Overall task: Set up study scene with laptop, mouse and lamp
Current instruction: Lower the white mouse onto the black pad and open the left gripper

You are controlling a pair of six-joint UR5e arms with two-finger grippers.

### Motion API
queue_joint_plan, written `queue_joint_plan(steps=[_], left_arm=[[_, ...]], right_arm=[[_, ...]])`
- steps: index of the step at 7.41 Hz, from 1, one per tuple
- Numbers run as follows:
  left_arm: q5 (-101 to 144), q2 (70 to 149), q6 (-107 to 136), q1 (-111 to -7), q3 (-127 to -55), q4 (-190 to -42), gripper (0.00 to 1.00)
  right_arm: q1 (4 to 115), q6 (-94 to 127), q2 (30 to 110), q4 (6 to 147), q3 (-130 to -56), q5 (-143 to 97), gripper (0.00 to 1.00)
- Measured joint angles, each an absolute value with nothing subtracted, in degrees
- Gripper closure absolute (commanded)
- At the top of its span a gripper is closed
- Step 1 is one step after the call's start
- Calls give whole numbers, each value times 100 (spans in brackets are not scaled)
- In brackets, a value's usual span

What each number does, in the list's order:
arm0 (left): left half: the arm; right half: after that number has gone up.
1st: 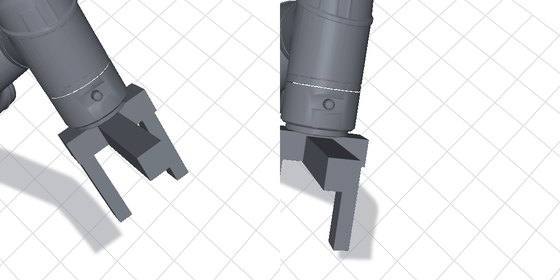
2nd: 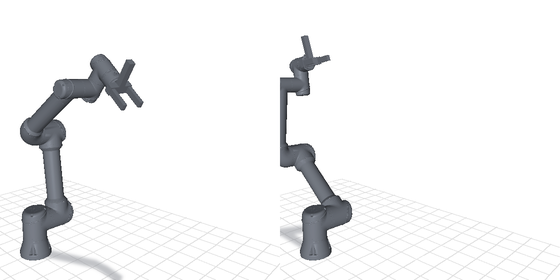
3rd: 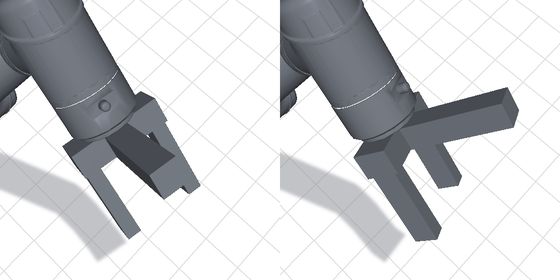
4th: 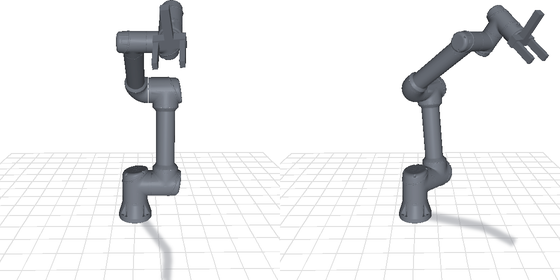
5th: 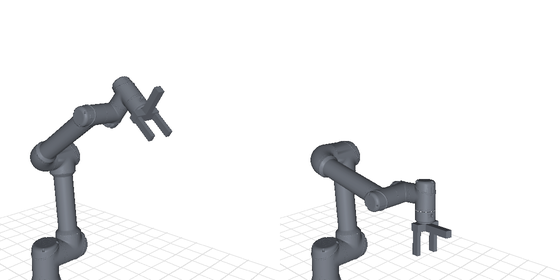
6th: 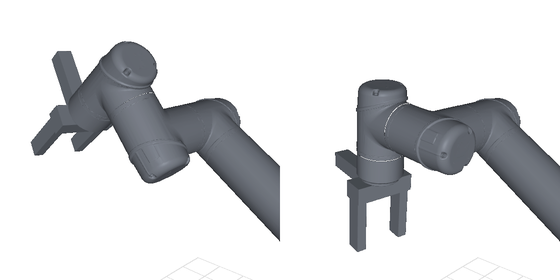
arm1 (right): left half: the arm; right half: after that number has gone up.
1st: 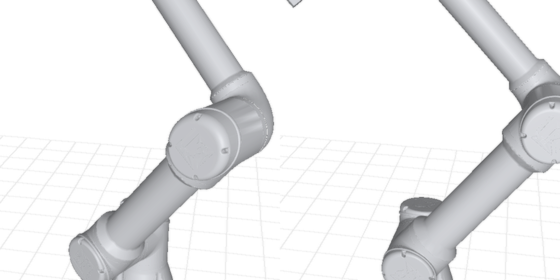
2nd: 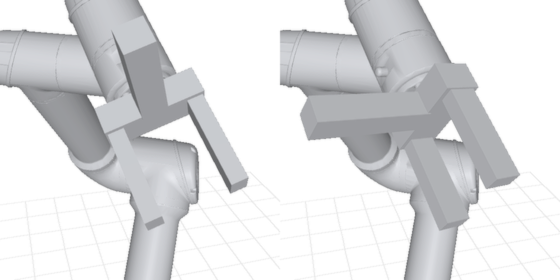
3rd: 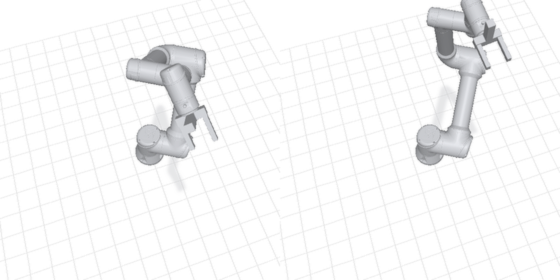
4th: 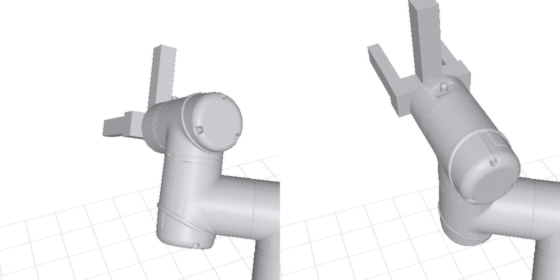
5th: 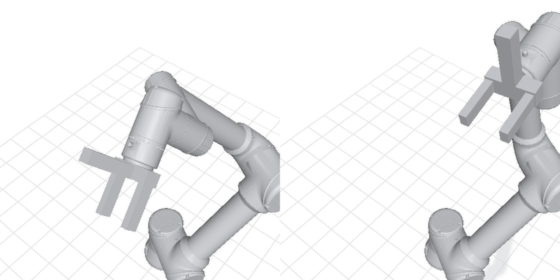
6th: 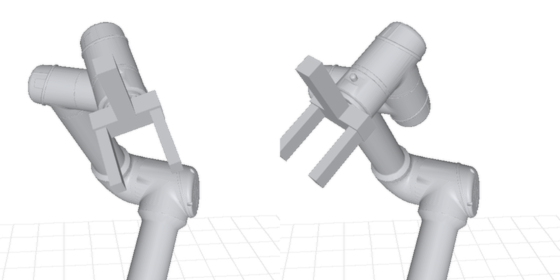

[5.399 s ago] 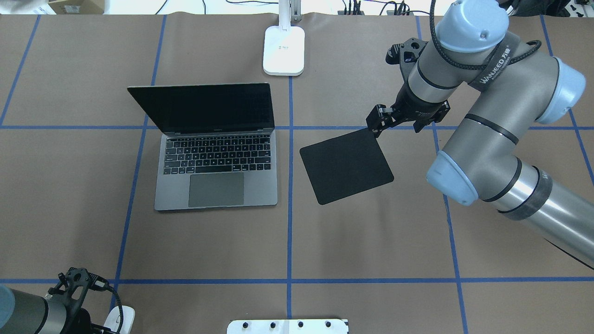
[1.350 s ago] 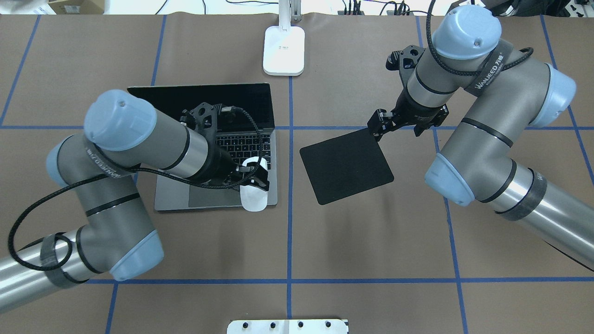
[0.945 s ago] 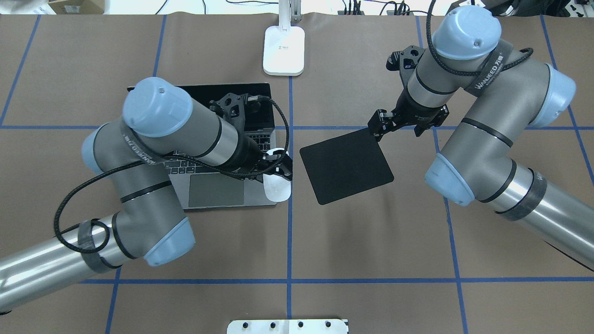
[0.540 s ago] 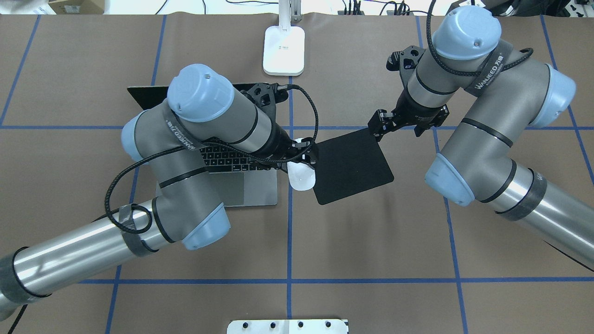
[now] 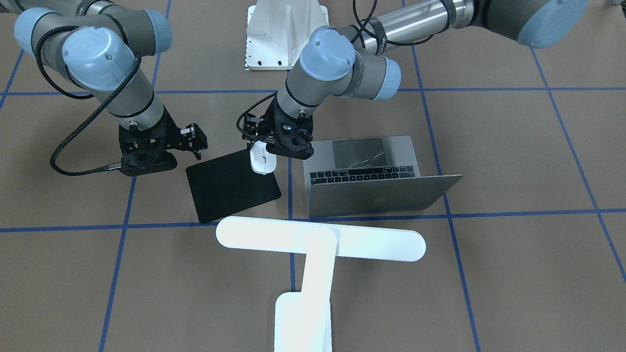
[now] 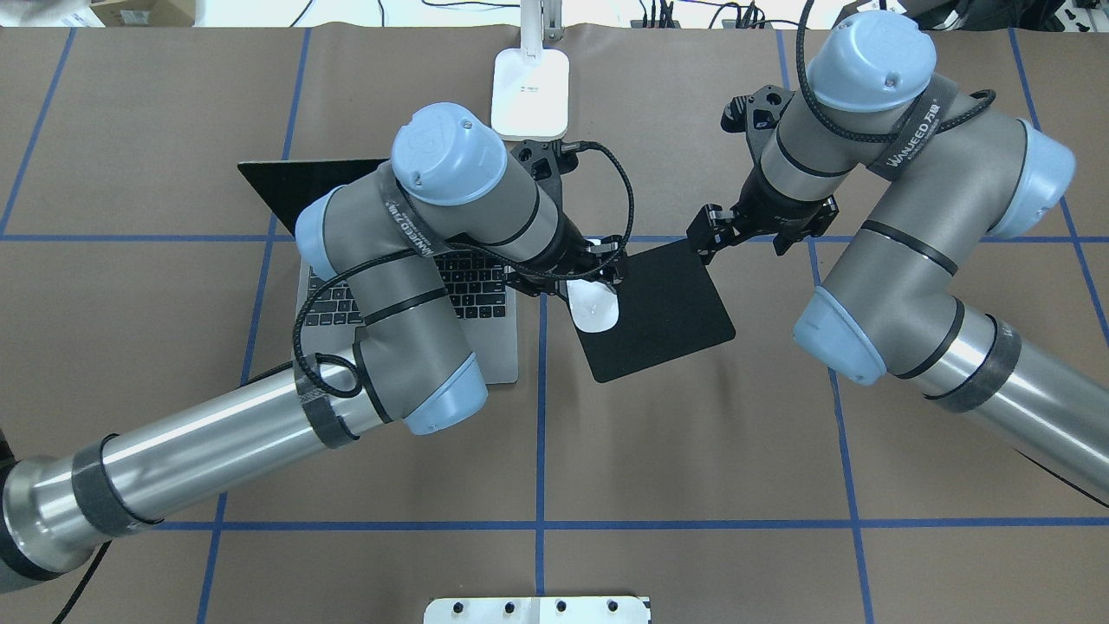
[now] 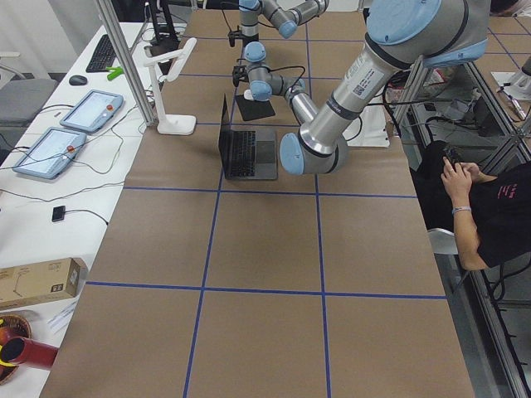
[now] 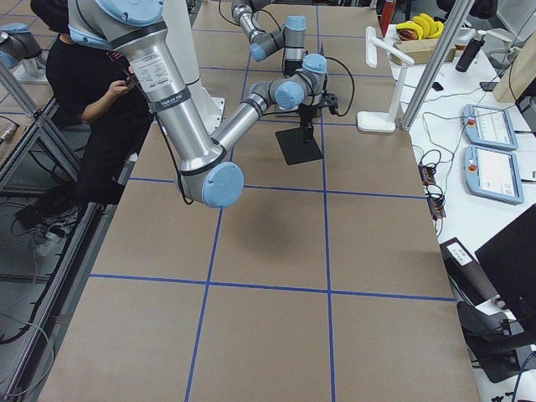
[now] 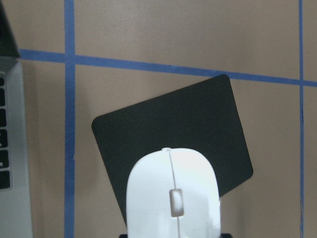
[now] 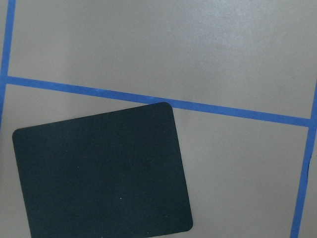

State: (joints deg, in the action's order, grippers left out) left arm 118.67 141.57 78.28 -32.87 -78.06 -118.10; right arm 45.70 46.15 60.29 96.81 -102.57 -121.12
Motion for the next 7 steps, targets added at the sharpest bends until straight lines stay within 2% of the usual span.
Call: queue_joint_plan(steps=[7], left_arm=[[11821, 14659, 7803, -3275, -6758, -11865, 37]], right_arm=[[4570, 4614, 6029, 9685, -10257, -12111, 0]])
